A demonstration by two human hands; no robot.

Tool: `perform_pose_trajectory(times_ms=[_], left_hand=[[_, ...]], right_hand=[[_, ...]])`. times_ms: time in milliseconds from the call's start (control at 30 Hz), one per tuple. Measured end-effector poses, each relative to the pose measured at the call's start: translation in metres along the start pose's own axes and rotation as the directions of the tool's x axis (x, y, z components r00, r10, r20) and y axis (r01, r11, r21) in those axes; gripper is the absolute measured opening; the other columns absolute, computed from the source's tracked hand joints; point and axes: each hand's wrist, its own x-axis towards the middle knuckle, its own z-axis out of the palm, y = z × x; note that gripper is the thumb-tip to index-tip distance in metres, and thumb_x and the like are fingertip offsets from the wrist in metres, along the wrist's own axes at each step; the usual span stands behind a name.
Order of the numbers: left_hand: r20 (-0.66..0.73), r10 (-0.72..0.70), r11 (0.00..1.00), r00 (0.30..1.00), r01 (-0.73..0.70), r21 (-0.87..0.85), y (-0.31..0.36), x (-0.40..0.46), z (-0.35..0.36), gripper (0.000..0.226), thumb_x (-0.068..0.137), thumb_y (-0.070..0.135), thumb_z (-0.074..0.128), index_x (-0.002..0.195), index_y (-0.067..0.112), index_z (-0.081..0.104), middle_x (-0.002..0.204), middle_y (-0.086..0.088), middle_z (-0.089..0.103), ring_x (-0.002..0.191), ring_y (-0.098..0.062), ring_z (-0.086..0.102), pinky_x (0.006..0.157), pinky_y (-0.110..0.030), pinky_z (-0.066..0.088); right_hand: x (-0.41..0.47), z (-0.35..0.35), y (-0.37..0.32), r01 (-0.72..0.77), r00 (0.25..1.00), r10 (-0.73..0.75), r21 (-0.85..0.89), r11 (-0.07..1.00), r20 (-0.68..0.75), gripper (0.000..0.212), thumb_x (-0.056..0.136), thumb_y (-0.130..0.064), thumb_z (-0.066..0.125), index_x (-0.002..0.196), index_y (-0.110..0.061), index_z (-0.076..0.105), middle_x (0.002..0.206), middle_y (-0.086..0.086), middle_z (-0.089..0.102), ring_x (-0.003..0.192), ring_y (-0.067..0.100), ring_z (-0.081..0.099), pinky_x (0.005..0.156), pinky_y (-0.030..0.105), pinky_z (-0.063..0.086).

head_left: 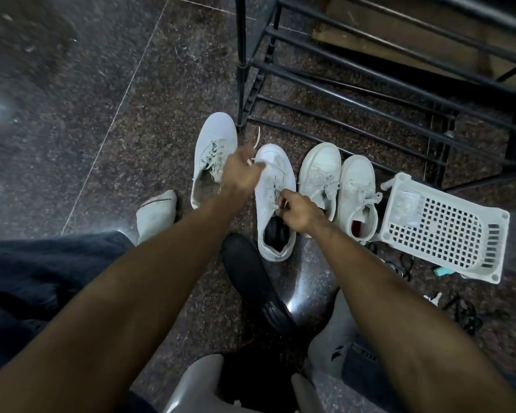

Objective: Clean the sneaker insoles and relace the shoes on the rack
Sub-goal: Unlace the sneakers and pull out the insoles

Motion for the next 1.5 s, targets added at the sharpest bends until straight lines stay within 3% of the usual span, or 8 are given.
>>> perform_pose_trajectory(times_ms=[100, 367, 767, 900, 1067, 1200, 1367, 1500], left_hand=[[0.175, -0.009, 0.924, 0.984, -0.059, 0.377, -0.029, -0.019, 0.007, 0.034, 0.08, 0.009, 0.063, 0.112, 0.021, 0.063, 0.105, -0.006, 0.063, 0.081, -0.02, 0.063, 0.072, -0.029, 0.052], [0.244, 0.108, 0.772, 0.964, -0.236, 0.591, -0.052, -0.04, 0.022, 0.02, 0.086, 0.018, 0.056, 0.104, 0.025, 0.063, 0.105, -0.005, 0.067, 0.097, -0.028, 0.063, 0.073, -0.033, 0.045], [0.075, -0.07, 0.941, 0.995, 0.041, 0.335, -0.059, -0.033, 0.029, 0.011, 0.09, 0.016, 0.053, 0.093, 0.027, 0.05, 0.099, -0.002, 0.066, 0.09, -0.023, 0.061, 0.077, -0.032, 0.048], [0.001, -0.205, 0.977, 0.979, 0.205, -0.059, -0.048, -0.03, 0.037, 0.02, 0.083, 0.002, 0.054, 0.084, 0.022, 0.051, 0.094, -0.007, 0.067, 0.09, -0.024, 0.062, 0.081, -0.035, 0.051], [0.028, -0.281, 0.847, 0.959, 0.262, -0.463, -0.023, -0.027, 0.027, 0.017, 0.088, 0.0, 0.052, 0.09, 0.017, 0.055, 0.069, -0.003, 0.061, 0.063, -0.014, 0.058, 0.064, -0.028, 0.045], [-0.09, -0.306, 0.762, 0.948, 0.188, -0.619, -0.009, -0.014, -0.002, 0.016, 0.087, -0.003, 0.051, 0.088, 0.012, 0.054, 0.064, -0.002, 0.054, 0.044, -0.014, 0.047, 0.044, -0.023, 0.043], [-0.247, -0.271, 0.85, 0.93, 0.111, -0.514, -0.003, 0.007, -0.024, 0.005, 0.089, 0.008, 0.058, 0.093, 0.009, 0.059, 0.061, -0.004, 0.054, 0.035, -0.014, 0.046, 0.042, -0.024, 0.042], [-0.152, 0.003, 0.949, 0.988, 0.045, 0.313, -0.01, -0.009, -0.02, 0.03, 0.083, 0.025, 0.06, 0.113, 0.024, 0.062, 0.11, -0.004, 0.059, 0.087, -0.021, 0.061, 0.086, -0.036, 0.05]], right_hand=[[0.001, 0.006, 0.004, -0.012, 1.0, 0.015, 0.135, 0.991, -0.024, 0.032, 0.084, -0.011, 0.052, 0.072, -0.04, 0.047, 0.081, -0.003, 0.063, 0.08, 0.03, 0.063, 0.081, 0.052, 0.054], [-0.003, 0.013, 0.009, 0.033, 0.996, -0.022, 0.136, 0.99, -0.082, 0.017, 0.089, -0.011, 0.051, 0.084, -0.026, 0.049, 0.072, -0.007, 0.06, 0.065, 0.022, 0.059, 0.075, 0.047, 0.055], [-0.005, -0.005, -0.009, -0.107, 0.994, 0.104, 0.08, 0.991, 0.036, 0.01, 0.091, -0.022, 0.053, 0.082, -0.02, 0.049, 0.068, 0.005, 0.065, 0.052, 0.025, 0.066, 0.055, 0.038, 0.057], [-0.014, -0.009, -0.008, -0.238, 0.961, 0.259, 0.76, 0.605, 0.095, 0.009, 0.093, -0.01, 0.056, 0.087, -0.014, 0.052, 0.061, 0.007, 0.058, 0.037, 0.013, 0.044, 0.054, 0.038, 0.057], [-0.018, -0.028, -0.006, -0.244, 0.947, 0.26, 0.948, 0.204, 0.187, 0.008, 0.1, -0.01, 0.043, 0.103, -0.013, 0.05, 0.061, 0.004, 0.062, 0.035, 0.007, 0.036, 0.052, 0.034, 0.057], [-0.016, -0.052, -0.013, -0.138, 0.95, 0.297, 0.983, 0.118, 0.098, 0.017, 0.099, -0.012, 0.037, 0.103, -0.012, 0.053, 0.065, 0.004, 0.058, 0.037, 0.008, 0.036, 0.055, 0.033, 0.056], [-0.009, -0.075, -0.016, -0.067, 0.947, 0.318, 0.931, 0.359, -0.054, 0.01, 0.098, -0.017, 0.045, 0.102, -0.015, 0.054, 0.075, 0.01, 0.065, 0.043, 0.015, 0.047, 0.062, 0.04, 0.059], [-0.008, -0.057, -0.008, -0.162, 0.945, 0.274, 0.47, 0.867, -0.18, 0.034, 0.09, -0.026, 0.056, 0.123, -0.025, 0.047, 0.088, 0.009, 0.07, 0.054, 0.023, 0.062, 0.06, 0.041, 0.058]])
